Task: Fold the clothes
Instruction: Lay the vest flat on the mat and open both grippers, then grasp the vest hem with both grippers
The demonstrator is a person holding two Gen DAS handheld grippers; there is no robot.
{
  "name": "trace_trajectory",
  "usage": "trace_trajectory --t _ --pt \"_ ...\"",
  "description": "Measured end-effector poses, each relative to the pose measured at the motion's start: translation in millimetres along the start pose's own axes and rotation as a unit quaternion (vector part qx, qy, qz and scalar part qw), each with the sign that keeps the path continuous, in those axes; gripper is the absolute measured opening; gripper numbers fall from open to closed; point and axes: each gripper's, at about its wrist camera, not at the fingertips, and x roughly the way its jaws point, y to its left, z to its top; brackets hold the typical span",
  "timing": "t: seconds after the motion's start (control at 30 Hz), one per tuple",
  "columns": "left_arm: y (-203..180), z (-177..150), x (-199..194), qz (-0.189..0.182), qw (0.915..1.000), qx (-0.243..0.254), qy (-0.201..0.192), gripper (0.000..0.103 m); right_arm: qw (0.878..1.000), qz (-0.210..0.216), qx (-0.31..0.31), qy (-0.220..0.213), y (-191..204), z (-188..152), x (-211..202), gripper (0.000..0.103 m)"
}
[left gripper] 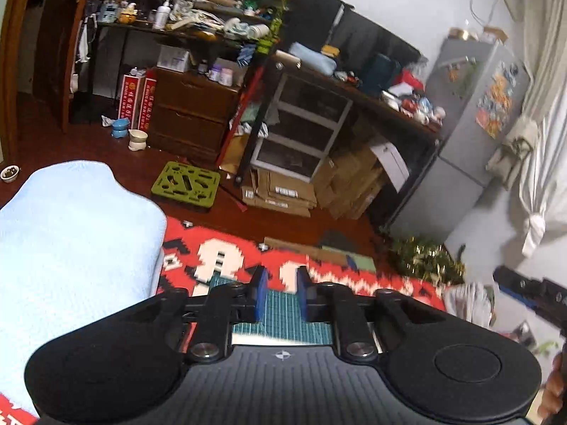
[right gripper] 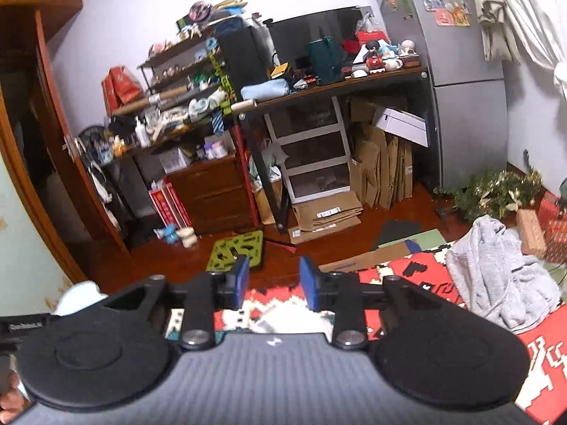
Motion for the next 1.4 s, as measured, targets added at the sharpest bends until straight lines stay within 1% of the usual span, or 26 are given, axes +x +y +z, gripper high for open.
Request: trace_trajectory --t 0.07,0.1,0.13,0.2,0.27,0.3,0.37,0.4,0.43,0.5,0.57,0.6,0.63,0.67,0.83,0.9,0.93,1.07,1.2,1.3,1.37,1.4 --pt "1.4 -12.9 -4.8 -0.005 0.9999 0.001 0.014 0.031 1.0 0.006 -0.002 0.012 1.5 -5.1 -5.4 0.04" --pt "2.4 -18.6 -6.5 -0.008 0.9997 -0.002 0.022 0.034 1.0 0.009 -0.003 0.02 0.9 -9.7 -12.6 0.046" --pt "3.3 -26.2 -10.0 -0.011 0.9995 -0.004 0.03 0.035 1.0 0.012 -0.007 0.026 0.4 -15.0 -21.9 0.05" --pt "2.1 -43.8 -17.2 -0.017 0.9987 0.002 0.049 0.039 0.999 0.015 -0.027 0.038 -0.5 -31.9 -51.4 0.055" --pt "-0.7 -64.2 -28.6 -0.018 0.9979 0.014 0.06 0.044 0.997 0.017 -0.046 0.056 -0.2 -52.2 -72.7 0.065" --pt "-2.5 -74.6 -34.7 -0.02 0.9974 0.019 0.066 0.049 0.996 0.017 -0.054 0.065 -0.1 -65.1 -83.6 0.068" --pt "-6.5 -96.5 -47.1 -0.024 0.9962 0.028 0.079 0.059 0.994 0.019 -0.07 0.083 0.3 -91.2 -105.5 0.082" --pt "-8.6 -108.2 -53.5 -0.024 0.9956 0.032 0.085 0.061 0.993 0.019 -0.078 0.092 0.5 -104.3 -116.5 0.085" --pt "-11.3 -118.9 -58.8 -0.023 0.9952 0.035 0.089 0.066 0.991 0.021 -0.082 0.101 -2.7 -119.4 -128.6 0.088" --pt "-17.2 -139.2 -69.4 -0.015 0.9942 0.045 0.096 0.073 0.987 0.025 -0.091 0.127 -4.7 -149.9 -151.7 0.091" --pt "-22.8 -158.9 -80.1 -0.012 0.9929 0.054 0.105 0.078 0.983 0.024 -0.101 0.149 -4.1 -179.4 -169.9 0.1" --pt "-24.6 -167.7 -83.9 -0.011 0.992 0.058 0.111 0.08 0.982 0.025 -0.109 0.153 -4.2 -189.0 -179.3 0.103" --pt "-26.4 -176.4 -86.8 -0.011 0.9913 0.061 0.116 0.084 0.98 0.025 -0.117 0.157 -4.4 -198.2 -188.8 0.102" --pt "-28.6 -185.0 -89.3 -0.009 0.9906 0.065 0.12 0.086 0.979 0.025 -0.126 0.161 -4.5 -207.3 -198.2 0.102" --pt "-38.6 -226.8 -99.4 0.002 0.987 0.094 0.13 0.087 0.975 0.023 -0.139 0.17 -9.8 -232.5 -227.9 0.103" --pt "-38.3 -241.0 -100.6 0.009 0.9851 0.109 0.133 0.087 0.975 0.018 -0.139 0.173 -13.6 -243.6 -233.7 0.103" --pt "-38.1 -248.1 -101.2 0.013 0.9841 0.116 0.134 0.087 0.974 0.014 -0.138 0.176 -14.5 -242.4 -234.2 0.103" --pt "-31.3 -262.3 -112.0 0.025 0.9842 0.132 0.116 0.087 0.974 -0.008 -0.149 0.171 -22.2 -263.6 -234.9 0.103" --pt "-21.0 -257.8 -125.2 0.02 0.9863 0.125 0.106 0.085 0.976 -0.003 -0.156 0.155 -27.2 -267.9 -245.1 0.103" --pt "-4.1 -250.0 -135.9 0.017 0.9917 0.088 0.092 0.082 0.982 -0.007 -0.129 0.138 -34.2 -261.6 -253.8 0.103" --pt "7.9 -245.2 -140.5 0.014 0.9942 0.061 0.088 0.079 0.986 -0.009 -0.107 0.125 -41.6 -255.7 -260.0 0.103" --pt "13.8 -243.4 -140.3 0.013 0.9947 0.049 0.09 0.075 0.987 -0.011 -0.101 0.121 -46.4 -253.2 -261.4 0.103"
